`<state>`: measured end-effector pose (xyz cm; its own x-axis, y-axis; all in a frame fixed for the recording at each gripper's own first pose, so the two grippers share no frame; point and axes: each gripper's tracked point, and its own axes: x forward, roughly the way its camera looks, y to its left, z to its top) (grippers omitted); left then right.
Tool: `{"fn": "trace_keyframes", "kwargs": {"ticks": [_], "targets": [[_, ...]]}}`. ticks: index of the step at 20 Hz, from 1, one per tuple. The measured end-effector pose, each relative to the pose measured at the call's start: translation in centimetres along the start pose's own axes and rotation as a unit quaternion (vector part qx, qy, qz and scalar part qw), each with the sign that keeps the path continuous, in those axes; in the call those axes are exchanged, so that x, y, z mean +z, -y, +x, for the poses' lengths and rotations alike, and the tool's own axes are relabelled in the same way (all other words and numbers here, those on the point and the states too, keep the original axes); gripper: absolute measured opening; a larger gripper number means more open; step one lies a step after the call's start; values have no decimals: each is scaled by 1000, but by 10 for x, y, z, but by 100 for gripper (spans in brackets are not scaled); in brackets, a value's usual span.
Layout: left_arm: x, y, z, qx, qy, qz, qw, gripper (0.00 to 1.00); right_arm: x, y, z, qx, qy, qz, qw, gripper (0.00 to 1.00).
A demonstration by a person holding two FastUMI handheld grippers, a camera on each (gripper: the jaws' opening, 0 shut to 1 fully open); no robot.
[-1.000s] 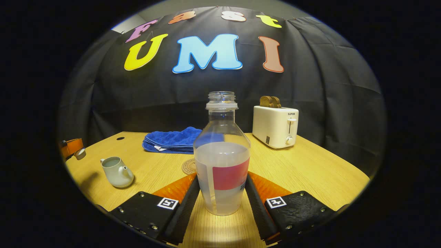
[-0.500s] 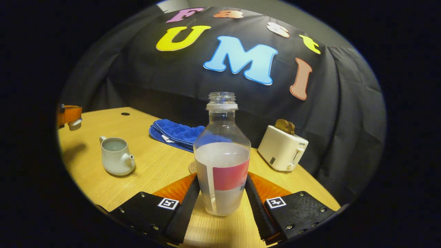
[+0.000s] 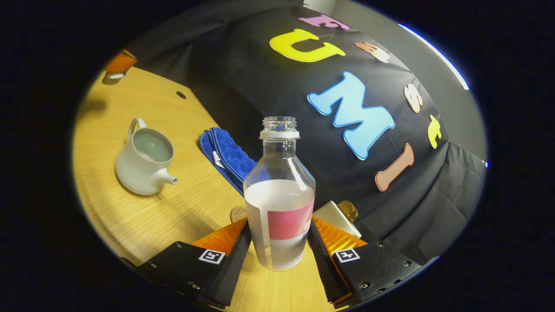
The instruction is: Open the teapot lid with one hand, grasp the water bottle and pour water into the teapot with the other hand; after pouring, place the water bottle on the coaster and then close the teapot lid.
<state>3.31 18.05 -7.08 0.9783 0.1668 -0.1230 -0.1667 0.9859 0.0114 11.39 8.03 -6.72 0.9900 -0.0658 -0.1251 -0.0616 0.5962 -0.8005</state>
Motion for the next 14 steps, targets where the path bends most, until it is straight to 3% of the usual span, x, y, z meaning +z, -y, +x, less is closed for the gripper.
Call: {"fn": "trace_keyframes", "kwargs": {"ticks": [7,14], "targets": [[-6,-9,0,2,-5,-3,1000,6,18,-13,2,-23,28,-130,991,77],[-9,-14,1,3,-7,-3,1000,6,30,-19,6,-37,46,-242,969,77]]}}
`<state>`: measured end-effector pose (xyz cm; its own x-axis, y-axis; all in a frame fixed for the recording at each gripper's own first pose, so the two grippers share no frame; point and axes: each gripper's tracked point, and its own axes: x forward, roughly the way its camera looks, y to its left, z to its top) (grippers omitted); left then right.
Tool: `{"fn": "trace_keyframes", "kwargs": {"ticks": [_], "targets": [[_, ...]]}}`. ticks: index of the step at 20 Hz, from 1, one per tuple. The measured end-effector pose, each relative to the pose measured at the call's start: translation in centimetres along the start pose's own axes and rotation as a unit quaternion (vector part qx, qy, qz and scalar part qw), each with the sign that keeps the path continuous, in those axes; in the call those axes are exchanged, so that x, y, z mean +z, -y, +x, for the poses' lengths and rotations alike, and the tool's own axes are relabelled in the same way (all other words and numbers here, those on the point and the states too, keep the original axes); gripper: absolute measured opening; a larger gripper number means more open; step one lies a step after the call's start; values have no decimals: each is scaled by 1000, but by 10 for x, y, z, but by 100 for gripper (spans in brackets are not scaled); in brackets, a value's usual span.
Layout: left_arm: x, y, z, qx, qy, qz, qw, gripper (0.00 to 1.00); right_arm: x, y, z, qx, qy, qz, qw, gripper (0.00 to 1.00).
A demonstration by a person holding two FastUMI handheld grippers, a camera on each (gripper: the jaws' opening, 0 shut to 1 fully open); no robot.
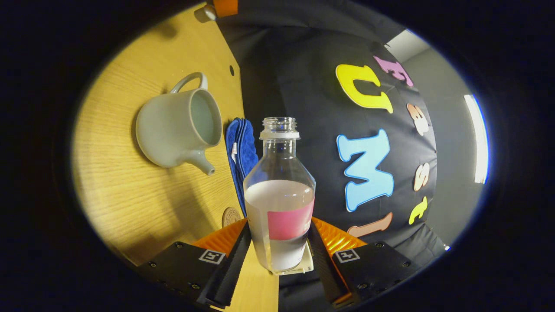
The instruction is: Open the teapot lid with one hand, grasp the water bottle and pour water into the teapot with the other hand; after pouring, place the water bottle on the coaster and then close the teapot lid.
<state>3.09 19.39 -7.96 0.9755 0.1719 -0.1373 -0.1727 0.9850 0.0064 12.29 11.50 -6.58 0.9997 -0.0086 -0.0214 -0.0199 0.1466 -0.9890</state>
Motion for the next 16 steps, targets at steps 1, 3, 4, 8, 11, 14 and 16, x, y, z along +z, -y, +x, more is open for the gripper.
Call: {"fn": "trace_keyframes", "kwargs": {"ticks": [1,3,4,8,11,14,16], "targets": [[-1,-1,0,-1,0,-1,1000,6,0,1,2,-3,2,-17,1000,77],[-2,-2,0,0,-2,-1,1000,6,2,3,3,-8,7,-45,999,77],[-3,-3,1,1,-2,-1,1000,6,2,4,3,-9,9,-55,998,77],[-4,-6,1,2,-4,-3,1000,7,6,9,5,-22,19,-102,994,77],[-6,-7,0,2,-5,-3,1000,7,6,11,6,-28,26,-128,991,77],[-6,-10,0,4,-5,-2,1000,7,7,14,7,-39,34,-154,987,77],[-7,-10,0,4,-6,-2,1000,7,7,16,8,-42,39,-164,985,77]]}}
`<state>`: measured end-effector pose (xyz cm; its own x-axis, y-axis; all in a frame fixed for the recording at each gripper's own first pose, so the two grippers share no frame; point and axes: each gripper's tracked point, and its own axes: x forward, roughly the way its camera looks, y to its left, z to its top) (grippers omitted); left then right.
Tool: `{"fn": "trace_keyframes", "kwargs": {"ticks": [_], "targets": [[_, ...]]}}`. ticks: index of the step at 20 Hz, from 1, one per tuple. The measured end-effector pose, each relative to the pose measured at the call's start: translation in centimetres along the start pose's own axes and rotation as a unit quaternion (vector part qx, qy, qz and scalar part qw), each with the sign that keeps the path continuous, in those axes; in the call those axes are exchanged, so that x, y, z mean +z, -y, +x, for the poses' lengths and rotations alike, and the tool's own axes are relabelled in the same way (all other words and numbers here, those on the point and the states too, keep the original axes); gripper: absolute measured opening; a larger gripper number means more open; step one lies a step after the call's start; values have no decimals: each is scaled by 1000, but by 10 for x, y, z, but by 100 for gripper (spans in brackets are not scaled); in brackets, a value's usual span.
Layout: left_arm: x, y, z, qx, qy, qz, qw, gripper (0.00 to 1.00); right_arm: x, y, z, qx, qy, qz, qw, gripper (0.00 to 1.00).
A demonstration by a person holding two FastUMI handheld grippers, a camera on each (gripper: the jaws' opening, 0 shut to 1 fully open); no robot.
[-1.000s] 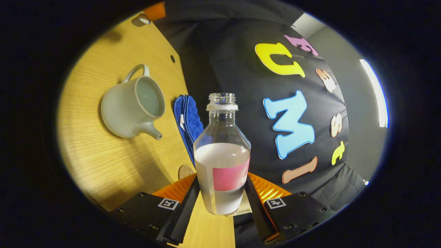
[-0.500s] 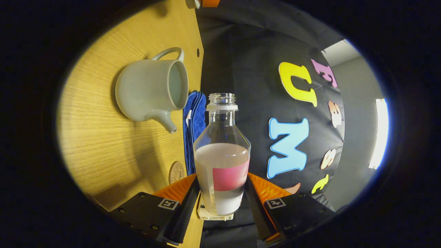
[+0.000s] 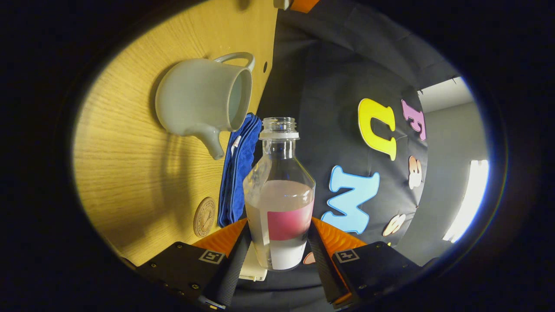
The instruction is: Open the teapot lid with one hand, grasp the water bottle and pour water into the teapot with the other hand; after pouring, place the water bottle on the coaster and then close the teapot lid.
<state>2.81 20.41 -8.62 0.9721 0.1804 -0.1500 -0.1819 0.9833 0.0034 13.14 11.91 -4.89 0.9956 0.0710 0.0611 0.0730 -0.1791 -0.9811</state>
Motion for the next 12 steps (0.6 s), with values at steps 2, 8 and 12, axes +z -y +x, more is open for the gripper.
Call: {"fn": "trace_keyframes", "kwargs": {"ticks": [2,8,12], "targets": [[-2,0,1,0,-2,-1,1000,6,0,3,2,-5,4,-12,1000,77],[-5,1,3,-1,-5,-2,1000,7,-3,8,5,-15,5,-30,999,77],[-5,0,2,0,-6,-3,1000,7,-4,10,6,-25,8,-45,999,77]]}}
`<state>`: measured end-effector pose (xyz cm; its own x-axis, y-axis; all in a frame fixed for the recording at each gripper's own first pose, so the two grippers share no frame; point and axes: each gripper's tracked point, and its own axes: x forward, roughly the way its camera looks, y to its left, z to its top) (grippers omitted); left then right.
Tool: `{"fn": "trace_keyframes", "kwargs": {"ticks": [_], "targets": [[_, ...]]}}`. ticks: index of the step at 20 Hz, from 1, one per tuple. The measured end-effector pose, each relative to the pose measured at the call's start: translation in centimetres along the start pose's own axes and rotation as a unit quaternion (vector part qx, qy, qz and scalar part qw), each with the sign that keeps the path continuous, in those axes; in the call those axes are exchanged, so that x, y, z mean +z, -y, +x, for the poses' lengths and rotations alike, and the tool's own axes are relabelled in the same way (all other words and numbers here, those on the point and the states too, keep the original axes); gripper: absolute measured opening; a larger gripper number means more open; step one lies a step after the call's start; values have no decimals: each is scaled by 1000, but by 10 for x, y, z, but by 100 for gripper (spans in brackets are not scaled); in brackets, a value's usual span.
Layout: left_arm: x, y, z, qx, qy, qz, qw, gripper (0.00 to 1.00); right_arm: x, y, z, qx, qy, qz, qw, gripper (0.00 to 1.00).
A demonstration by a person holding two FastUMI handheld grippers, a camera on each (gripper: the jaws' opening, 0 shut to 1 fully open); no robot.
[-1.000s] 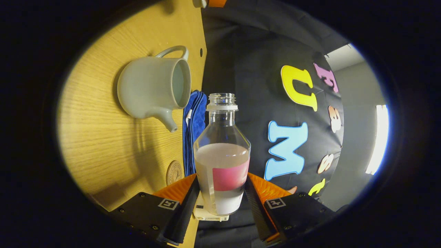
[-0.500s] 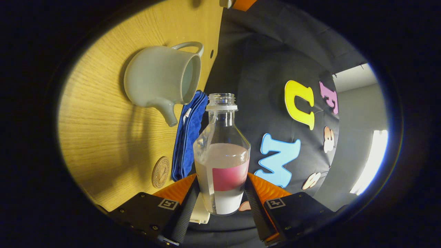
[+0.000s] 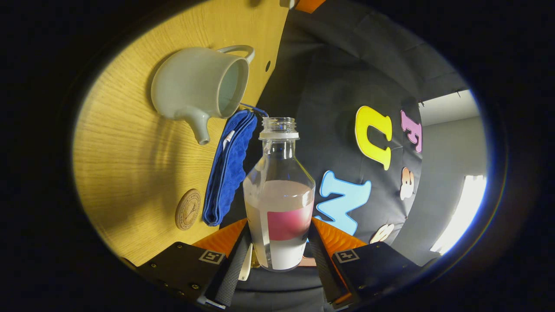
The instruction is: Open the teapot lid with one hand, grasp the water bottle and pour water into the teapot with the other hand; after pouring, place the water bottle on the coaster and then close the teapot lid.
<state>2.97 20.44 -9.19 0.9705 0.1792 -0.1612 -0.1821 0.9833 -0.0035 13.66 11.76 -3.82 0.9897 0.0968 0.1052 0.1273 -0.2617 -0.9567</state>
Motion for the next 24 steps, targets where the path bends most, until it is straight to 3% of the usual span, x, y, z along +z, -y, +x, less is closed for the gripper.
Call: {"fn": "trace_keyframes", "kwargs": {"ticks": [24], "targets": [[-1,1,3,-1,-2,5,1000,6,0,9,2,-51,25,-75,996,77]]}}
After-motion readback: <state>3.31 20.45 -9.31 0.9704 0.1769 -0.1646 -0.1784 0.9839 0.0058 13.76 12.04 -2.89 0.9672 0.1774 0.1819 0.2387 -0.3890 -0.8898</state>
